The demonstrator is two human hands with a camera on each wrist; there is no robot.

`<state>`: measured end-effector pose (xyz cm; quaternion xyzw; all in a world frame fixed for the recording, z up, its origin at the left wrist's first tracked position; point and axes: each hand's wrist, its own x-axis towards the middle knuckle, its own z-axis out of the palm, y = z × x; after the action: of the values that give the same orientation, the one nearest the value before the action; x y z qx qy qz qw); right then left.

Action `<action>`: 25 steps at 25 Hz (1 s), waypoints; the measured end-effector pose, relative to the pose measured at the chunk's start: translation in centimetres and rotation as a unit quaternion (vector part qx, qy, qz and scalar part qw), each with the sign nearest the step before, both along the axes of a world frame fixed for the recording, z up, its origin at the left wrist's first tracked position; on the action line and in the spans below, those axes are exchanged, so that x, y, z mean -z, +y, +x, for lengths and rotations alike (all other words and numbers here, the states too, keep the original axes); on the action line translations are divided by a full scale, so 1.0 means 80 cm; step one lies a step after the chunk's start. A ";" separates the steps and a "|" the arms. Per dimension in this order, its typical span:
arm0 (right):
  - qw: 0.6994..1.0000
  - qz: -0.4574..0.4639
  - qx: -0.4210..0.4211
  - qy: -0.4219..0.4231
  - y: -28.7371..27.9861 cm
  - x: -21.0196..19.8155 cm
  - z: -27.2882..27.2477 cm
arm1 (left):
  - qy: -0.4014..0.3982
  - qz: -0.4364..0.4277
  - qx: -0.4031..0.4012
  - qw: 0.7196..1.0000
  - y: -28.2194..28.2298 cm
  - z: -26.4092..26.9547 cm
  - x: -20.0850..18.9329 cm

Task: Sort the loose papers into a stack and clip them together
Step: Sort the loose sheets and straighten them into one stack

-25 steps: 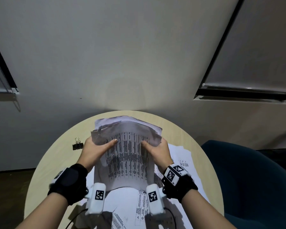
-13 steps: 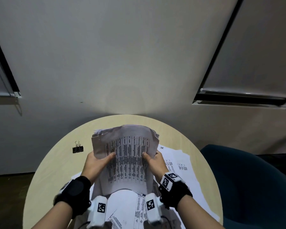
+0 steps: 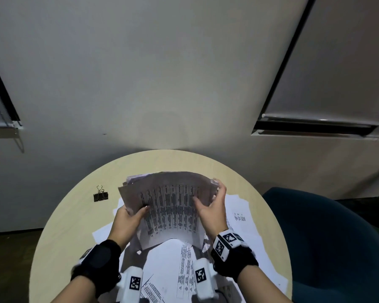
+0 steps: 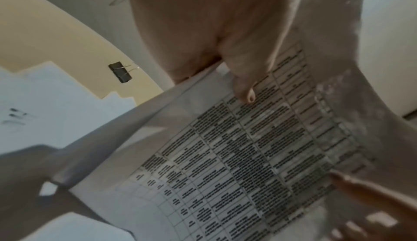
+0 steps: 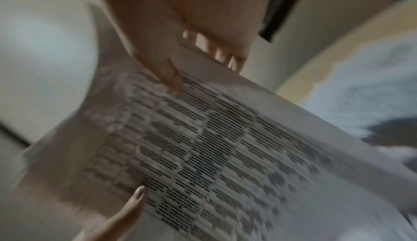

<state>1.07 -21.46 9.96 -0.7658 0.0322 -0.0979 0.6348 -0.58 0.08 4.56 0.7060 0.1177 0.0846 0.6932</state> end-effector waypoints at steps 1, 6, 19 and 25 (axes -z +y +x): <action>0.995 -0.072 0.026 -0.064 0.002 -0.015 0.004 | 0.000 0.028 -0.004 1.000 -0.002 0.004 -0.002; 0.829 -0.523 -0.096 -0.174 0.020 -0.095 0.021 | -0.120 0.195 -0.007 0.973 -0.022 0.013 -0.043; 0.997 -0.011 -0.071 0.002 -0.054 -0.022 0.045 | 0.111 -0.028 -0.089 0.989 0.084 0.004 0.013; 0.992 0.030 0.003 0.126 -0.070 0.052 0.024 | 0.037 0.010 -0.020 0.999 0.050 -0.009 0.022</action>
<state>3.02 -27.05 5.76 -0.7522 0.1175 -0.0017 0.6484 -1.29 4.06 2.84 0.7131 0.1569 0.0739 0.6792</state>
